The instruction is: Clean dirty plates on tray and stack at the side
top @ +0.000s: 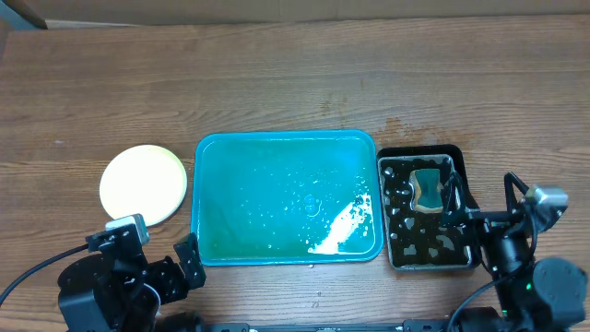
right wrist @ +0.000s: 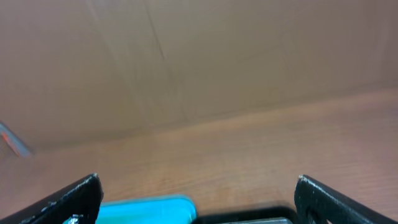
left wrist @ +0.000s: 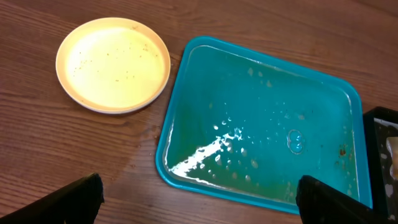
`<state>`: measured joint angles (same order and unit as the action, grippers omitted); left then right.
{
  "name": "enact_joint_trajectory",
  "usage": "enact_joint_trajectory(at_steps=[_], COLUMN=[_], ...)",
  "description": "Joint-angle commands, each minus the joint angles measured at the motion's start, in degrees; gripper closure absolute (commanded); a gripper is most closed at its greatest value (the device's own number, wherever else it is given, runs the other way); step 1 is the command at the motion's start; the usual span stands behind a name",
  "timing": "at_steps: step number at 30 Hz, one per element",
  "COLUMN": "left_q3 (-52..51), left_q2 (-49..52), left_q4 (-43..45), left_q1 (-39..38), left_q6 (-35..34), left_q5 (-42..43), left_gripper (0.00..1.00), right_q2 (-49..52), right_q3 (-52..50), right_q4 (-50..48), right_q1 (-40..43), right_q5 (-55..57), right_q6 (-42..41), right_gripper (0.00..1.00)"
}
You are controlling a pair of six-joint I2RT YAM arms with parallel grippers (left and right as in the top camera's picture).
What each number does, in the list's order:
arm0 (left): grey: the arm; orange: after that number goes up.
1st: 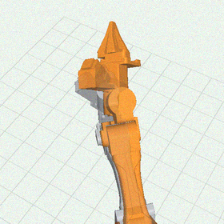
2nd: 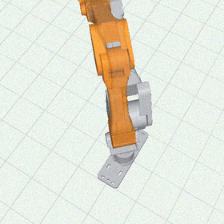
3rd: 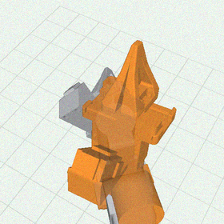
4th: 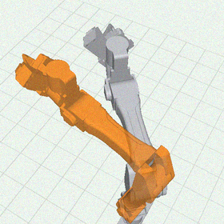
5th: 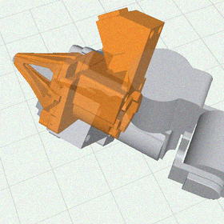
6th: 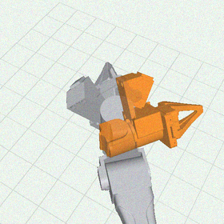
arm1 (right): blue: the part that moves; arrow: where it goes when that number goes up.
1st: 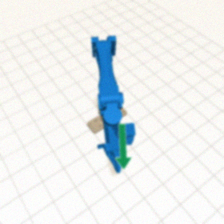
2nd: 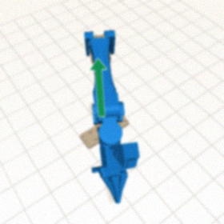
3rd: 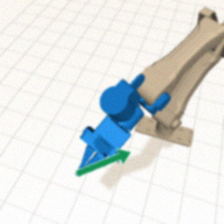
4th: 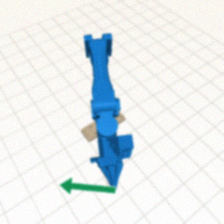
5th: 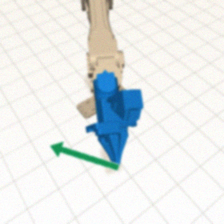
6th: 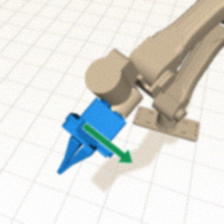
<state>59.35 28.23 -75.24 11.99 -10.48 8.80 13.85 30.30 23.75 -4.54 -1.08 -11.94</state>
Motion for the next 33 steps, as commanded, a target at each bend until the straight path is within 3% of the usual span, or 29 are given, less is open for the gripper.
enact_joint_trajectory(at_steps=[1,6,10,15,20,33], left_q3=[-0.07,-0.07,-0.07,-0.07,-0.07,-0.07], left_q2=[-0.5,-0.5,-0.5,-0.5,-0.5,-0.5], left_q4=[0.04,0.04,0.04,0.04,0.04,0.04], left_q1=[-0.11,-0.11,-0.11,-0.11,-0.11,-0.11], left_q6=[-0.24,-0.24,-0.24,-0.24,-0.24,-0.24], left_q5=[-0.22,-0.22,-0.22,-0.22,-0.22,-0.22], left_gripper=[0.0,0.0,0.0,0.0,0.0,0.0], right_q2=[-5.31,-11.37,-13.68,-13.68,-13.68,-13.68], right_q3=[-8.46,-19.98,-25.77,-29.55,-29.83,-29.83], right_q4=[-10.16,-28.11,-34.6,-31.74,-18.34,-19.1], right_q1=[0.22,1.18,1.79,2.67,4.24,4.28], right_q5=[-0.87,-1.53,-1.53,-1.57,-1.53,-1.97], right_q6=[0.15,0.17,0.2,0.15,0.17,1.92], right_gripper=[0.0,0.0,0.0,0.0,0.0,0.0])
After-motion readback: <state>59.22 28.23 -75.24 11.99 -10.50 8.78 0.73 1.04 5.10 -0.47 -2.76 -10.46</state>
